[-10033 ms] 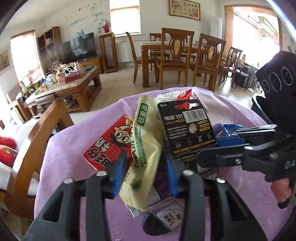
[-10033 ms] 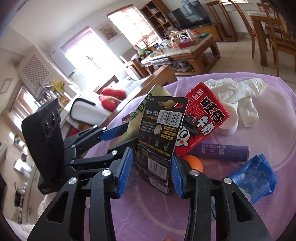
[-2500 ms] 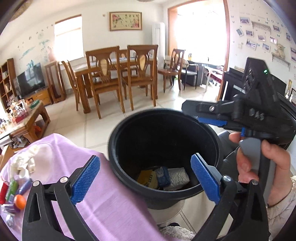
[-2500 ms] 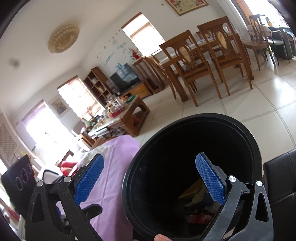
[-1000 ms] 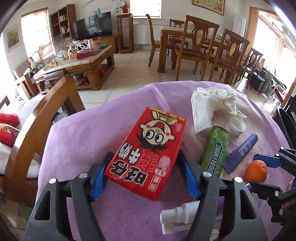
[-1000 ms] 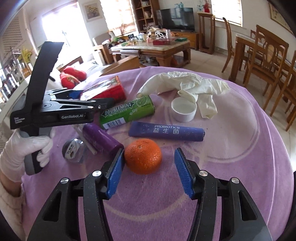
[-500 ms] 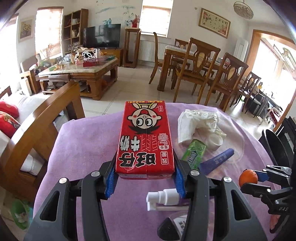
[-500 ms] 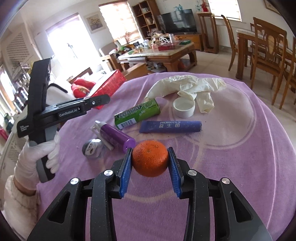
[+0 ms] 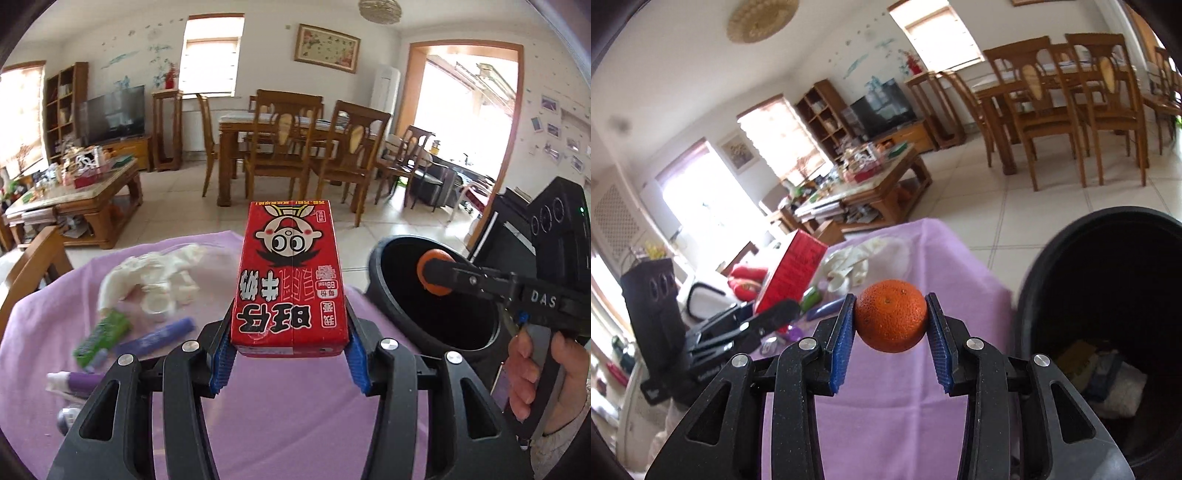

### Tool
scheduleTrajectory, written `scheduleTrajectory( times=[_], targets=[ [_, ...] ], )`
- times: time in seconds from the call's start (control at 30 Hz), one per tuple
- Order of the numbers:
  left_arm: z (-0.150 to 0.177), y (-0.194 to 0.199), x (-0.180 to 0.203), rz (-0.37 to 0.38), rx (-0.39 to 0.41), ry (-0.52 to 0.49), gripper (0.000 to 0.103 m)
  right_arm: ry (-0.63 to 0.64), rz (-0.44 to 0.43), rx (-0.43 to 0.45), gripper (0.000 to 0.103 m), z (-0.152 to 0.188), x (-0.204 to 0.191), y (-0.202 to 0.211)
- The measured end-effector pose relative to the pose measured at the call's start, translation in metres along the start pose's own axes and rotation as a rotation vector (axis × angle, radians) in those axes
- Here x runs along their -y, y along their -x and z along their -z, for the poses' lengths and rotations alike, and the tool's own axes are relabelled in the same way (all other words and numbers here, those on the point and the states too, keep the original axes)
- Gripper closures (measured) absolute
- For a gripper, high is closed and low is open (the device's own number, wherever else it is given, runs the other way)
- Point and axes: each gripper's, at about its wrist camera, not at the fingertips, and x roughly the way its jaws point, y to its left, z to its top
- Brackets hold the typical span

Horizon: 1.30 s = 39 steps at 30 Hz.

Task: Collect trash
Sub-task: 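Carry the box and orange over the bin and open both tools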

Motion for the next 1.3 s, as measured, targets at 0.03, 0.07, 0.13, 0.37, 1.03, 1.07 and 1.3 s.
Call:
scheduleTrajectory(
  times=[0.03, 0.07, 0.13, 0.37, 1.03, 1.07, 1.3],
  targets=[
    [-0.001, -0.008, 0.018, 0.028, -0.004, -0.011, 0.053, -0.019, 0.019, 0.021, 0.065, -0.002, 0.016, 0.014],
    [-0.001, -0.015, 0.033, 0.054, -0.010, -0.017, 0.053, -0.036, 0.037, 0.038, 0.065, -0.004, 0.031, 0.027],
    [-0.002, -0.033, 0.065, 0.100, -0.029, -0.037, 0.053, -0.071, 0.072, 0.069, 0.065, -0.006, 0.062, 0.050],
    [0.005, -0.084, 0.145, 0.195, -0.117, -0.118, 0.053, -0.165, 0.145, 0.116, 0.065, -0.007, 0.149, 0.091],
    [0.025, -0.133, 0.191, 0.174, -0.265, -0.195, 0.053, -0.241, 0.127, 0.082, 0.065, 0.003, 0.205, 0.054],
    [0.025, -0.132, 0.191, 0.173, -0.263, -0.197, 0.053, -0.239, 0.125, 0.079, 0.065, 0.003, 0.205, 0.053],
    [0.023, -0.125, 0.195, 0.107, -0.210, -0.204, 0.015, -0.217, 0.109, 0.113, 0.032, 0.000, 0.195, 0.060]
  ],
)
